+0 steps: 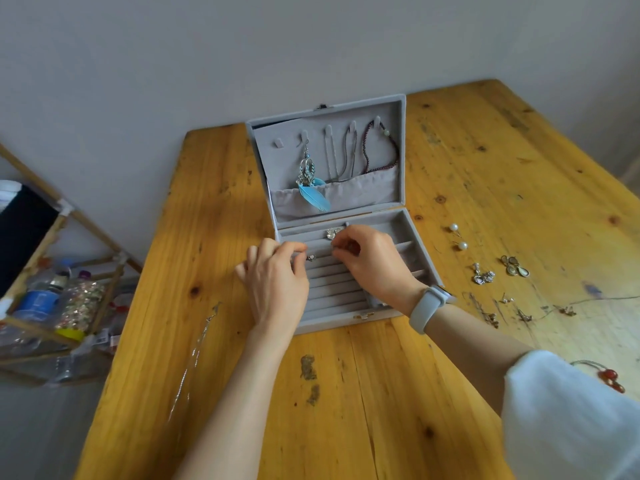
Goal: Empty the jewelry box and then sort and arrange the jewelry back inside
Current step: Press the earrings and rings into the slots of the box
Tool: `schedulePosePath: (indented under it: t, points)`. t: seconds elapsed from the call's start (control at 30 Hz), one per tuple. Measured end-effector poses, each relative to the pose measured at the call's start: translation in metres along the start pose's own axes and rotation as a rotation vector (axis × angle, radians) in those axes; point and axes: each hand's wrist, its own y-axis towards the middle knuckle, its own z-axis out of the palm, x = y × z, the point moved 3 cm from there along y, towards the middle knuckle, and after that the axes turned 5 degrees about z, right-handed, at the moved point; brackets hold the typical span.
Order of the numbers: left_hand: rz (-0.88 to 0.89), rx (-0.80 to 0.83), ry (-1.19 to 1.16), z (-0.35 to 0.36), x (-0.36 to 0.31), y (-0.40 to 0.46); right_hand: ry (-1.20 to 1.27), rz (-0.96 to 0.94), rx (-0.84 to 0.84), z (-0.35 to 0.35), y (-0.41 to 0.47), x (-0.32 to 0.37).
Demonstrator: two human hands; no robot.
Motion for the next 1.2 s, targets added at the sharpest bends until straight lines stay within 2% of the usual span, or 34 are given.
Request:
schedulePosePath:
  t: [0.1, 0.23, 0.4, 0.87, 1.2]
  points:
    - [0.057, -0.023, 0.011, -0.001, 0.007, -0.014, -0.106, 0.005, 0.018, 0.009, 0.005, 0.006]
    - [0.066, 0.026, 0.007, 0.004, 0.008, -0.017, -0.197, 0.002, 0.021, 0.018, 0.007, 0.01]
    - [0.056, 0.071, 0.006, 0.007, 0.01, -0.019, -0.209, -0.039, 0.033, 0.019, 0.004, 0.008]
    - [0.036, 0.035, -0.003, 0.008, 0.013, -0.02, -0.244, -0.036, 0.005, 0.026, 0.005, 0.011]
    - [0.026, 0.049, -0.007, 0.009, 0.013, -0.02, -0.23, -0.026, 0.083, 0.021, 0.009, 0.012]
